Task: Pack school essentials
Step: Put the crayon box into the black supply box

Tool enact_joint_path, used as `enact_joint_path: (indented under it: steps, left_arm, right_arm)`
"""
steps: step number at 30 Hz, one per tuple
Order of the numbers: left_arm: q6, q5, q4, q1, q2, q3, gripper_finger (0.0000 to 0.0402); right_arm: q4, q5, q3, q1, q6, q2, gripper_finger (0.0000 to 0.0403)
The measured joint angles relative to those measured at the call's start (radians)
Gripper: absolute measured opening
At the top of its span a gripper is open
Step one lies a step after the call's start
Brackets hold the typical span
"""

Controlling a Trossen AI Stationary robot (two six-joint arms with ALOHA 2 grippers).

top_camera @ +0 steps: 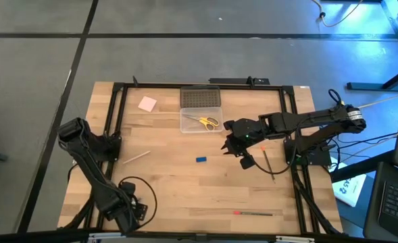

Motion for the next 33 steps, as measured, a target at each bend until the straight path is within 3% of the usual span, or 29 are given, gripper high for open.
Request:
enact_joint_path:
  steps: [20, 33]
  left_arm:
    - [-0.007, 0.053, 0.050, 0.000, 0.094, -0.004, 0.0399]
    - [-0.057, 0.055, 0.248, -0.016, 0.095, -0.163, 0.0399]
  right_arm:
    - [0.000, 0.000, 0.000, 0.000, 0.000, 0.000, 0.0091]
    - [0.000, 0.000, 0.000, 0.000, 0.000, 0.000, 0.0091]
